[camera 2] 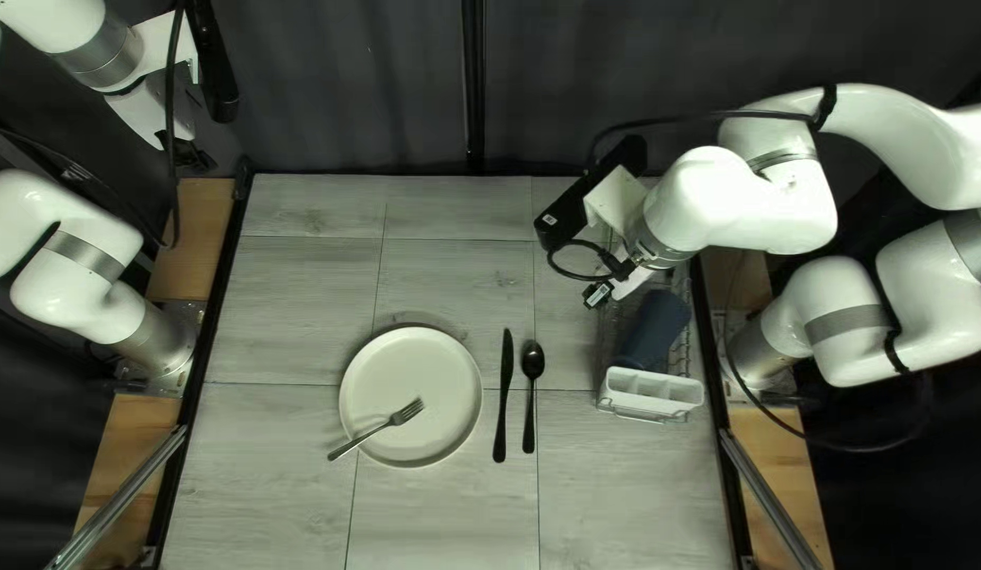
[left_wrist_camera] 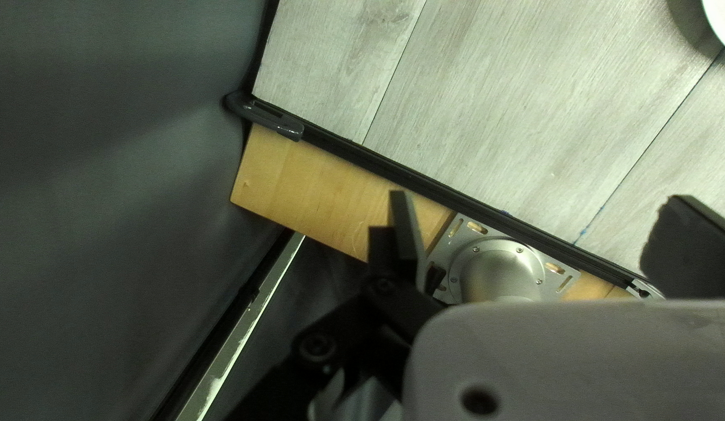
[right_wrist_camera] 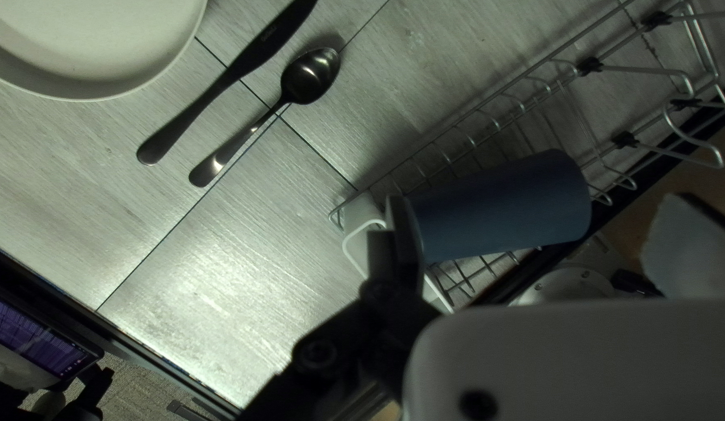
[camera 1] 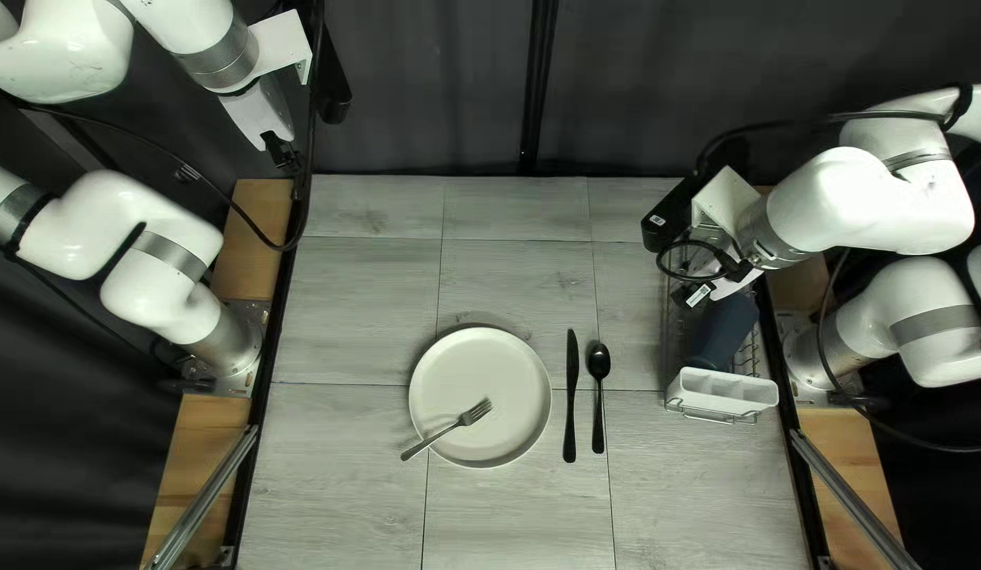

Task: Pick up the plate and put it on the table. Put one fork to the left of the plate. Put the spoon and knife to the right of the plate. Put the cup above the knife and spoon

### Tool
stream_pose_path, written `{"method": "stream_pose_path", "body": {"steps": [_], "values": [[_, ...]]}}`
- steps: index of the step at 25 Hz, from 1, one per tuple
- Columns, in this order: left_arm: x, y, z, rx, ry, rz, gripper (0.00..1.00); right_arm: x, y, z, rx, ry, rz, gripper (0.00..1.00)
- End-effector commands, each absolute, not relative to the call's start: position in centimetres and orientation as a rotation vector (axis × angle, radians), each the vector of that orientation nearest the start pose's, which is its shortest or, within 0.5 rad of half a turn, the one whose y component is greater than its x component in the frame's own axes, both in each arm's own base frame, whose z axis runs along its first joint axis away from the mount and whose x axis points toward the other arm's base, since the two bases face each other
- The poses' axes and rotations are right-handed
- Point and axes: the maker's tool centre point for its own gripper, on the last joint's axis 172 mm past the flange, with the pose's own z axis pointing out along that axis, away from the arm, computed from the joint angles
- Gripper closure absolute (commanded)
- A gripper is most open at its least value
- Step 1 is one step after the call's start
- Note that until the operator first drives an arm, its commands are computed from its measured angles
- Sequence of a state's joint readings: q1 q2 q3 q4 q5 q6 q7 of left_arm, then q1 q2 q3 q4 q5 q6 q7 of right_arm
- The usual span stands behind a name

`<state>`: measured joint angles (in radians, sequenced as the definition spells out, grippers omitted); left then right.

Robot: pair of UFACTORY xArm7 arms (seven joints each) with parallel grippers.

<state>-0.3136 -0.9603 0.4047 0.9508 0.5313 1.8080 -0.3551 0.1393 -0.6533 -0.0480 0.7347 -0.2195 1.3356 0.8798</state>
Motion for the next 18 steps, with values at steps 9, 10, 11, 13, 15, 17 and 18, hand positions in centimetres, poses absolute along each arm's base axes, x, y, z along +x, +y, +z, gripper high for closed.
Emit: {"method": "stream_pose_path", "body": {"steps": [9,10,11,13,15,17,18], "values": [[19.7,17.4,38.0,-2.899,-0.634,-0.112,0.00,27.3,-3.5,28.4,-3.236,0.349,-0.139,0.00],[19.7,17.4,38.0,-2.899,-0.634,-0.112,0.00,27.3,-3.5,28.4,-3.236,0.349,-0.139,0.00],[19.7,17.4,38.0,-2.899,-0.634,-0.112,0.00,26.9,-3.6,28.2,-3.265,0.280,-0.144,0.00],[19.7,17.4,38.0,-2.899,-0.634,-0.112,0.00,25.2,-3.7,27.7,-3.294,0.011,-0.045,0.00],[19.7,17.4,38.0,-2.899,-0.634,-0.112,0.00,23.9,-2.1,26.9,-3.288,-0.361,0.095,0.00],[19.7,17.4,38.0,-2.899,-0.634,-0.112,0.00,23.1,-1.1,26.3,-3.242,-0.664,0.192,0.00],[19.7,17.4,38.0,-2.899,-0.634,-0.112,0.00,23.0,-1.1,26.3,-3.232,-0.705,0.212,0.00]]}}
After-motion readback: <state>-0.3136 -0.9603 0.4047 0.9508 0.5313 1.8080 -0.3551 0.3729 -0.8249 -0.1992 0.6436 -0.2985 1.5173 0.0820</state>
